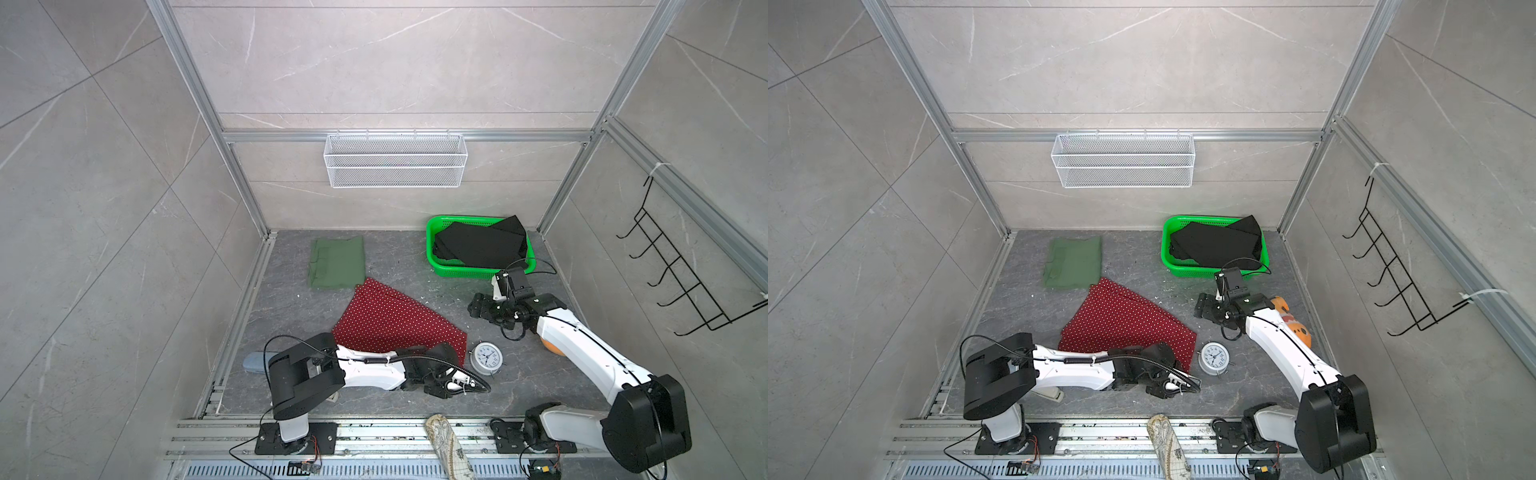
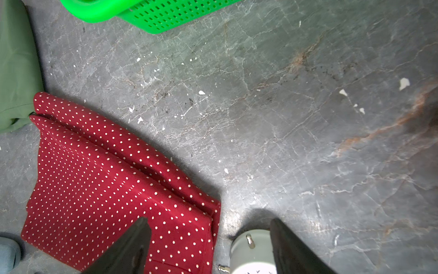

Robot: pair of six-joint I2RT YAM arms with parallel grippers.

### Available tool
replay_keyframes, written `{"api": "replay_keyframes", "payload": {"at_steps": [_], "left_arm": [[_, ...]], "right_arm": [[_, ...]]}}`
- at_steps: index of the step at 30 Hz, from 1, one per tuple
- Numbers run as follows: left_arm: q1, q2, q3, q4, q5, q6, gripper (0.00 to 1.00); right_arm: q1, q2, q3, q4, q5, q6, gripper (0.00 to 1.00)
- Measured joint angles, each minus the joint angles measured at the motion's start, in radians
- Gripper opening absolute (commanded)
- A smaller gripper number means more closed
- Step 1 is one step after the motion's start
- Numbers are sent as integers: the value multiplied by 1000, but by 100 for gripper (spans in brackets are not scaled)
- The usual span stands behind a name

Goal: Fold and stack skirts
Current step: Fold the skirt at the center of the table.

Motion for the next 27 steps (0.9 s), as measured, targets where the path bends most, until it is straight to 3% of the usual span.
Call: {"api": "replay_keyframes", "payload": {"at_steps": [2, 5, 9, 16, 27], "left_arm": [[0, 17, 14, -6, 0, -4, 52], [0, 42, 35, -20, -1, -15, 44], [0, 63, 53, -29, -3, -27, 24], [0, 96, 72, -34, -8, -38, 2], [85, 58, 56, 23, 28, -138, 0]], "right_arm": [[-3, 5, -2, 4, -4, 0, 82], [-8, 8, -7, 10, -11, 0, 82], [-16, 8, -8, 10, -15, 0, 82], [-33, 11, -19, 21, -29, 0, 82], [-48, 16, -16, 24, -68, -6, 79]]}}
